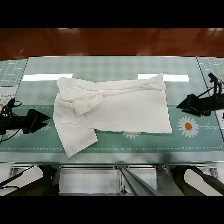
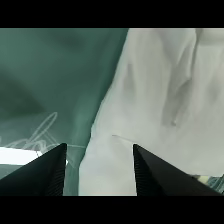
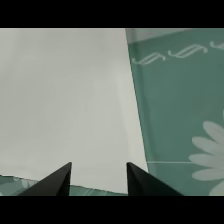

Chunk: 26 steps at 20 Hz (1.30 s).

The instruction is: Fold the shirts.

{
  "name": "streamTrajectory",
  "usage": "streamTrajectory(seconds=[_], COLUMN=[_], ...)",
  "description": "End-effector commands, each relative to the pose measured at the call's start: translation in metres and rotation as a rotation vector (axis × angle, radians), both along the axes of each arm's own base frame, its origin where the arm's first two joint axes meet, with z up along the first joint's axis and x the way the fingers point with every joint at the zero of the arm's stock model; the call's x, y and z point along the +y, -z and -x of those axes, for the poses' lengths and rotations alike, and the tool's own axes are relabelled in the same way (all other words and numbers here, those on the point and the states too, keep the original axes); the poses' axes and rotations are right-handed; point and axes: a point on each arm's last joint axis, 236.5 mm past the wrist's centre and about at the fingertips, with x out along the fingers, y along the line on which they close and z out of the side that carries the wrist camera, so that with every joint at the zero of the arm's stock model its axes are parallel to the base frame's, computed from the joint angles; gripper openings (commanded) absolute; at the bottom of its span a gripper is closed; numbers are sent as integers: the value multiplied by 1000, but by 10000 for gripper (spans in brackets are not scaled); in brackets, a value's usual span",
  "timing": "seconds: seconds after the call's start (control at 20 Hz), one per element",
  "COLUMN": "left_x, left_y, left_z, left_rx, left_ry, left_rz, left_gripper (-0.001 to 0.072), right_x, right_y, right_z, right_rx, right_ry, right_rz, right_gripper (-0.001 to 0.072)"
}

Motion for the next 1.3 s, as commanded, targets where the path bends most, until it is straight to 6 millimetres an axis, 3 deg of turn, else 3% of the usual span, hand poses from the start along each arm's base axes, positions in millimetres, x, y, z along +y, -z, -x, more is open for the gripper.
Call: streamTrajectory(seconds=[0.0, 0.15, 0.45, 0.5, 0.55, 0.6, 0.75, 0.8, 0.9, 1.25], left_x=[-8, -19, -59, -67, -71, -74, -73, -72, -70, -70], left_y=[10, 16, 31, 30, 25, 19, 1, -4, -9, -9], left_z=[8, 3, -6, -6, -7, -10, -23, -27, -32, -32], left_rx=[13, 26, 48, 49, 34, 12, -28, -39, -54, -54], left_ry=[-20, -3, 90, 123, 162, 196, 228, 233, 240, 241], left_rz=[15, 21, 45, 51, 52, 54, 63, 61, 59, 58], left_gripper=[510, 509, 508, 470, 184, 19, 17, 17, 17, 17], right_x=[6, 6, 6, 5, 1, -9, -65, -71, -60, 28], right_y=[4, -3, -4, -3, -3, -1, 20, 30, 49, 92], right_z=[23, 29, 29, 29, 30, 32, 63, 75, 82, 75], right_rx=[-58, -84, -74, -67, -62, -50, 75, 114, 124, 268], right_ry=[18, 15, 47, 65, 85, 119, 260, 319, 364, 195], right_rz=[37, 58, 48, 44, 43, 55, 182, 164, 70, -289], right_gripper=[411, 411, 411, 409, 409, 409, 408, 407, 407, 408])
